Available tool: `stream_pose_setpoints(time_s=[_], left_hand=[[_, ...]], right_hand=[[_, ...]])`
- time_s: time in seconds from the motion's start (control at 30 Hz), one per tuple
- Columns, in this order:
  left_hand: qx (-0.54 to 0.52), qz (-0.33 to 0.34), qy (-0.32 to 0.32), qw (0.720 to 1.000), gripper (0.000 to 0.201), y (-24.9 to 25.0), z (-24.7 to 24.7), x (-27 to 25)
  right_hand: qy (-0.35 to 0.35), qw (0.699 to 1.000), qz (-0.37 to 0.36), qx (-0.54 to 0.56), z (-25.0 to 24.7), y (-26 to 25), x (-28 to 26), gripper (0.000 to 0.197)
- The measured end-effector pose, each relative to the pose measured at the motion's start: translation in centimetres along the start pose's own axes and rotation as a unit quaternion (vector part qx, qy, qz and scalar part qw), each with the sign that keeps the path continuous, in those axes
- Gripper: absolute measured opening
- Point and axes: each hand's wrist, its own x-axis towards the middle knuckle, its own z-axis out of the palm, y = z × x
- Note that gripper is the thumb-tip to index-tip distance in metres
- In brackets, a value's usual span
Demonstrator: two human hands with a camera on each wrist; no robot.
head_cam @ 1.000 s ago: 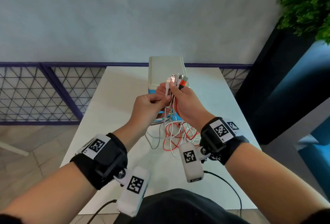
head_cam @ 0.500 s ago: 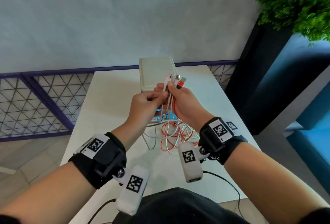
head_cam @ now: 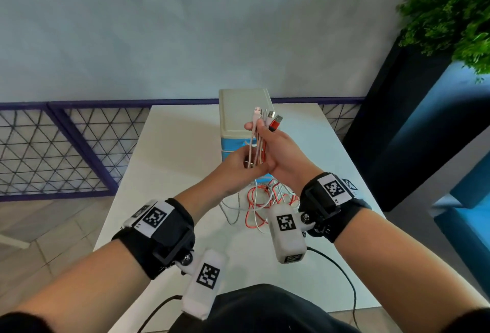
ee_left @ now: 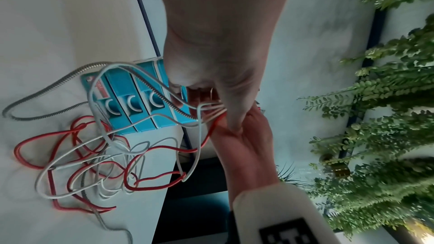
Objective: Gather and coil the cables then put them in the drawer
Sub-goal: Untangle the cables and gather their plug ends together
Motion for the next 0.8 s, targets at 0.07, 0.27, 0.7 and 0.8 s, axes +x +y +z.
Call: stream_pose_setpoints(time_s=[0.07, 0.27, 0.7, 0.8], left_hand=[[0.02, 0.02, 0.018, 0.999, 0.027, -0.1, -0.1, 0.1], [-0.08, 0.032, 0.008, 0.996, 0.025, 0.0, 0.0, 0.2], [0.167, 0.038, -0.176, 0.969, 0.014, -4.4, -1.8, 0.9], [0.182, -0.056, -0.178, 0.966, 0.032, -8.5, -1.8, -0.7]], right_hand=[[-0.009, 1.0, -0.006, -0.005, 0.2, 0.1, -0.2, 0.029], [0.025, 0.987, -0.029, -0.153, 0.4, 0.0, 0.1, 0.037], [0.074, 0.99, -0.113, 0.051, 2.0, -0.7, 0.2, 0.032], [0.083, 0.983, -0.135, 0.097, 1.3, -3.4, 0.8, 0.032]])
